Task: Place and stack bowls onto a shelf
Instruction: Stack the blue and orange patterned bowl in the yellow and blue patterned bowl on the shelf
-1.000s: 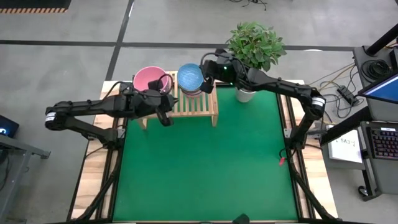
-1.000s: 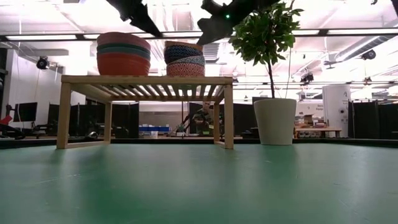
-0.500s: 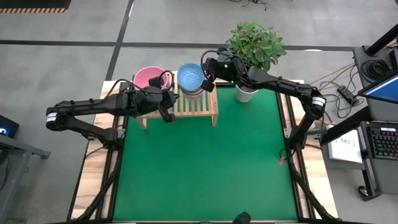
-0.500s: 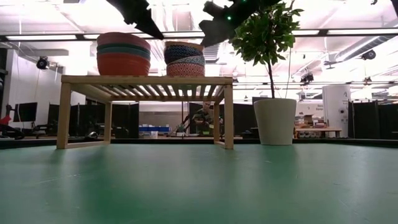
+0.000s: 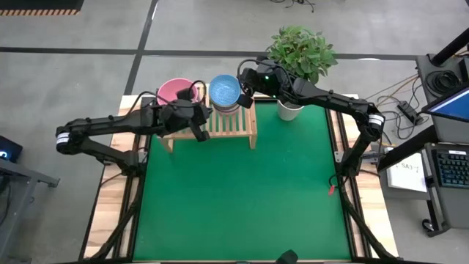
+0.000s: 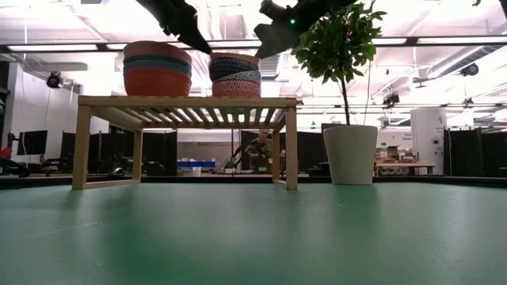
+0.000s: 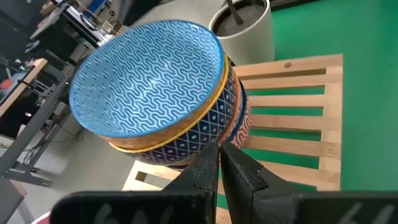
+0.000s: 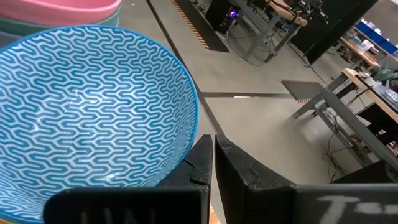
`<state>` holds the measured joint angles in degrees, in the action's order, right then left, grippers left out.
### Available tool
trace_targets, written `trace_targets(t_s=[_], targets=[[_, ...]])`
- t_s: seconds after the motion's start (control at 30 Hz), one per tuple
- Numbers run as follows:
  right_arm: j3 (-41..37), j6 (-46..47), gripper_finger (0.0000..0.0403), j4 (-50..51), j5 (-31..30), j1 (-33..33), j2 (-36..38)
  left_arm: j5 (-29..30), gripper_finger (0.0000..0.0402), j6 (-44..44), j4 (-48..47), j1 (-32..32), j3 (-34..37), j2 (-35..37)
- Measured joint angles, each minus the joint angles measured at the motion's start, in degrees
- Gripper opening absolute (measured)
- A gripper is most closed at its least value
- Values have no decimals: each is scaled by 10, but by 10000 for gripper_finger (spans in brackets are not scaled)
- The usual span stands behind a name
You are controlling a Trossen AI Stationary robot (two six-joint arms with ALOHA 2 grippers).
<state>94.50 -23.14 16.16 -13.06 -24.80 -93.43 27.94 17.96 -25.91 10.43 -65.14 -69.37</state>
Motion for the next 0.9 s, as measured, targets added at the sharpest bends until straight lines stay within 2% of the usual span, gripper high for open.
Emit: trace_targets(t_s=[0.27, 0.77, 0.9], targets=[[0, 0, 8, 4, 0, 0, 0, 1, 0, 0, 11, 19, 0, -43], [0, 7, 9, 32, 0, 0, 0, -1, 0, 11, 48, 36, 0, -67], [0, 17, 9, 45, 24, 0, 0, -2, 0, 11, 47, 36, 0, -75]])
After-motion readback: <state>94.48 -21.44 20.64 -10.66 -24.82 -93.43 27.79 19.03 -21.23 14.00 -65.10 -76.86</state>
